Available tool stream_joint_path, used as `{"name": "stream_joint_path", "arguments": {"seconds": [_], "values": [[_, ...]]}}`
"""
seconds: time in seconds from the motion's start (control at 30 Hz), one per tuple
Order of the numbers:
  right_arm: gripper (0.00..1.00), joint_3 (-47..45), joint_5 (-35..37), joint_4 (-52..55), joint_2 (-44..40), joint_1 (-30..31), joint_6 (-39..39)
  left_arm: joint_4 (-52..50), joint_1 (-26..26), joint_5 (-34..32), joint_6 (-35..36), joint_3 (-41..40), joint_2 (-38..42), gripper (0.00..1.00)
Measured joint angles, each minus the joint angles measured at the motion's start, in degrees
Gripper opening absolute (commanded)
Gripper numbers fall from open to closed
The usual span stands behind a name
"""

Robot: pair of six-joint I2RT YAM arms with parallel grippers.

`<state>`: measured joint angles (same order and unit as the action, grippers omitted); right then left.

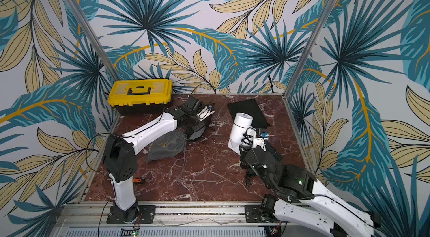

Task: Pack away hair dryers
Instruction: Open the drawstring bag at the center of the board, then place the hair dryer in the drawstring bag.

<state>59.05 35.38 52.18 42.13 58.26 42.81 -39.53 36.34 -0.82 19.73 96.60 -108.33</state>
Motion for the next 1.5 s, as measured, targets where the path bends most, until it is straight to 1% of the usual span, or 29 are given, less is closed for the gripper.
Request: {"name": "stream_joint_path", "arguments": {"seconds": [0.13,0.33,0.47,0.77,1.1,1.27,1.5], "values": [[0.0,-0.02,-2.95,-1.36,3.3,0.0,-0.74,-1.11,-0.55,2.64,-2.82,2.45,1.84,0.0],[0.0,-1.75,-5.88,-7.1,4.87,0.0,-0.83,-2.99,-0.44,7.96,-7.78,6.99,2.01,0.0],[0.0,-2.25,-7.69,-10.32,7.69,0.0,-0.85,-3.85,-0.39,10.62,-11.08,9.86,1.99,0.0],[0.0,-1.62,-11.45,-11.85,14.49,0.0,-1.31,-5.57,-0.09,14.49,-17.73,10.45,1.99,0.0],[0.0,-1.49,-12.72,-11.47,19.71,0.0,-1.27,-6.38,1.55,15.06,-19.15,10.45,2.71,0.0],[0.0,-1.29,-11.74,-9.97,22.45,0.0,-1.27,-6.6,2.64,15.39,-19.21,10.4,5.75,0.0],[0.0,0.35,-9.11,-7.23,23.67,-0.07,-1.27,-6.49,3.69,16.92,-19.26,9.64,10.43,0.0]]}}
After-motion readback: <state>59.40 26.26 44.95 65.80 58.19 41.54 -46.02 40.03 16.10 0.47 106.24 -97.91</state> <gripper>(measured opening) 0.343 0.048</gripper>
